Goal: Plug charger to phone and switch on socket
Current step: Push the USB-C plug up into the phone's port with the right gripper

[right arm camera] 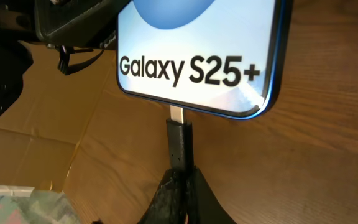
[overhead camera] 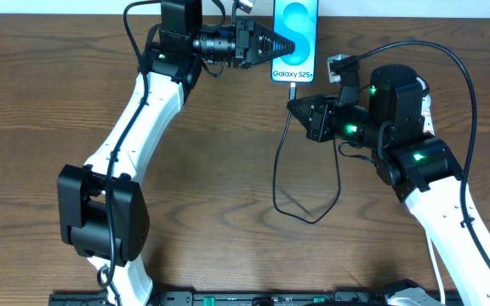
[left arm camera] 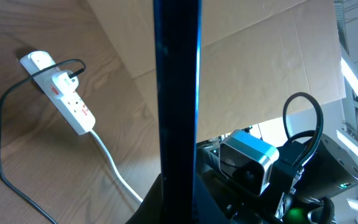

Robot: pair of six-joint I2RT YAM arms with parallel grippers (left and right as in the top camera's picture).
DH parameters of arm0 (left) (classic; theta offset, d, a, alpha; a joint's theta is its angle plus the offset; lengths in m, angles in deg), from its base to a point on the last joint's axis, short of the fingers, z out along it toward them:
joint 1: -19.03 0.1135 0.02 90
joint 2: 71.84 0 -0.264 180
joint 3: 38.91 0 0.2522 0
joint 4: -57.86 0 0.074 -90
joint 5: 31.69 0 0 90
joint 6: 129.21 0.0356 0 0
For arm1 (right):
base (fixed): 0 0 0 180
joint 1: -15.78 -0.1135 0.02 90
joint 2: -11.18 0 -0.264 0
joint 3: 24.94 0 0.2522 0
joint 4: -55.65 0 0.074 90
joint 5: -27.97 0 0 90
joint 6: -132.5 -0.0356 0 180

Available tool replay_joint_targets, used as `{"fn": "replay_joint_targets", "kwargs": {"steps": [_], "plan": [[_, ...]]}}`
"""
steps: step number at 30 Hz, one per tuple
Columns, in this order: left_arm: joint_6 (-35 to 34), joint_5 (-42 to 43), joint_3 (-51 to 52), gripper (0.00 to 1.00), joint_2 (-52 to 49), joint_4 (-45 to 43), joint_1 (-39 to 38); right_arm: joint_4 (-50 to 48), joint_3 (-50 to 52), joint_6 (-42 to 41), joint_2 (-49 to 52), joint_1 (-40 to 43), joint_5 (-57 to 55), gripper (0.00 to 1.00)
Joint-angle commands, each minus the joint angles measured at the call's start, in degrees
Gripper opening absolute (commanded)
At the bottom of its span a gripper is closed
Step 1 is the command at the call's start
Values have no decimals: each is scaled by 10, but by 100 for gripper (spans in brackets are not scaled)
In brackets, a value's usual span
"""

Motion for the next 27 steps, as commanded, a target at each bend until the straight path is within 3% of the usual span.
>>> {"fn": "replay_joint_targets", "kwargs": {"steps": [1,27], "plan": [[3,21,-9,7,20,-5,1,-5,-14,-13,0,-3,-2,1],[4,25,-9,7,20,-5,0,-17,-14,-16,1,-3,1,1]]}}
